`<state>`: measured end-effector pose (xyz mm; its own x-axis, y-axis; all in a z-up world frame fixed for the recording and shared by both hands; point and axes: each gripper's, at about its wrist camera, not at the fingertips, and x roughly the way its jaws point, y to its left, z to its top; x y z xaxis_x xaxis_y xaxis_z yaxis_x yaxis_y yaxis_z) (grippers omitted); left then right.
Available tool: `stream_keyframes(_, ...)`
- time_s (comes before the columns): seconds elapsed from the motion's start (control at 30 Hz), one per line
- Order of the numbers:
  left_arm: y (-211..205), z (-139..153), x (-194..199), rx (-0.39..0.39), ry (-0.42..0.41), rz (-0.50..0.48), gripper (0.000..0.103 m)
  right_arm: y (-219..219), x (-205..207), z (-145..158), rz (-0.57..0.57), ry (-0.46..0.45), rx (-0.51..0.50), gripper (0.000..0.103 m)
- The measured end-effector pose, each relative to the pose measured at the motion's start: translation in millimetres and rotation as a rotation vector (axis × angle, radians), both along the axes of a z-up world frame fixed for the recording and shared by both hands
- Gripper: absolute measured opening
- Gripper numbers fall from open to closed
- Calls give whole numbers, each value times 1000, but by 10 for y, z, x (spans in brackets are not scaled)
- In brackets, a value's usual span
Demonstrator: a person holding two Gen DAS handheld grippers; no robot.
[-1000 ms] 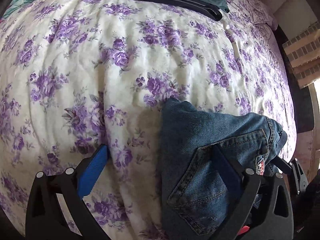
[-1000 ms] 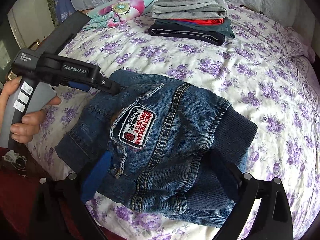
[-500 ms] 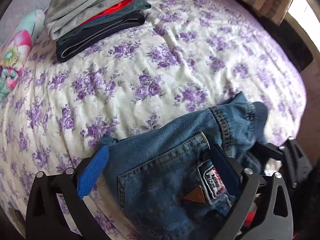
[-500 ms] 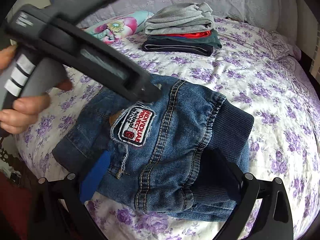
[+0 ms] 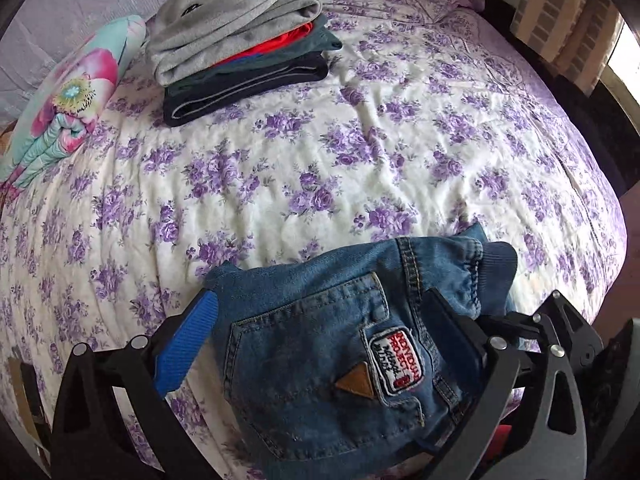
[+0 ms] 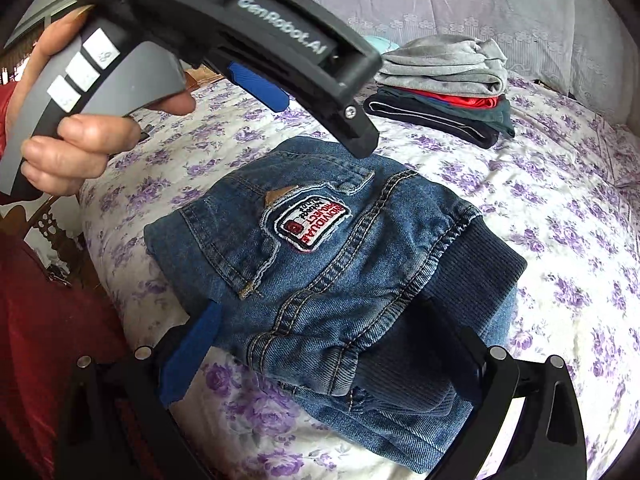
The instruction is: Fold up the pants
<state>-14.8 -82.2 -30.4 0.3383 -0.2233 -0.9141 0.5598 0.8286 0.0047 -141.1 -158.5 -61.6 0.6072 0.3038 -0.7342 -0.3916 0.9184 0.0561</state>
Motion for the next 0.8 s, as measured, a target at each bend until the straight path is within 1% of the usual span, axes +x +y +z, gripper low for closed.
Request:
stream_keyframes(0.07,-40,-106,-60,49,8,-18,99,-11,23,9,22,-2,1,100)
stream_keyframes(0.1,-40,-224,-72,84,21,-18,99,-19,33,15,35,-3,-1,100)
stream_keyframes(0.13,-28,-380,-57,110,51,-16,99,-34,46,16,48,-1,-1,100)
stream_keyframes(0.17,-1,-504,-46,104,83,2,99,-55,54,15,63,5,2,100)
stream_keyframes(0.23,88,-535,-23,44,99,55,99,-77,87,50,84,15,2,100)
stream_keyframes(0.3,88,-509,-4,48,110,66,99,-111,159,161,89,44,-2,99)
stream_keyframes(0.37,123,-432,-2,41,115,81,99,-201,190,371,32,0,6,100)
stream_keyframes(0.4,151,-370,-24,34,104,85,99,-289,211,490,-7,-30,34,100)
stream_keyframes(0.43,214,-279,-47,-4,86,97,99,-350,239,555,-8,-23,82,99)
stream_keyframes(0.47,306,-189,-50,-57,89,120,98,-391,294,580,-22,-5,101,100)
stream_keyframes(0.5,369,-135,-56,-73,95,138,98,-408,354,573,-63,7,83,100)
stream_keyframes(0.53,436,-128,-50,-68,100,156,98,-423,428,535,-122,25,42,100)
stream_keyframes(0.57,489,-125,-58,-62,91,174,98,-446,481,490,-147,42,31,100)
stream_keyframes(0.6,555,-136,-68,-64,87,185,98,-500,507,451,-177,45,39,100)
stream_keyframes(0.63,599,-169,-76,-59,101,187,98,-571,514,428,-224,43,51,100)
stream_keyframes(0.7,632,-264,-115,-34,132,186,98,-736,519,358,-296,76,121,100)
stream_keyframes(0.73,633,-323,-149,-22,143,179,98,-796,522,293,-309,106,158,100)
stream_keyframes(0.77,626,-386,-177,-13,151,172,98,-839,544,198,-328,147,165,100)
stream_keyframes(0.8,630,-472,-193,-5,160,170,99,-870,589,65,-344,210,153,100)
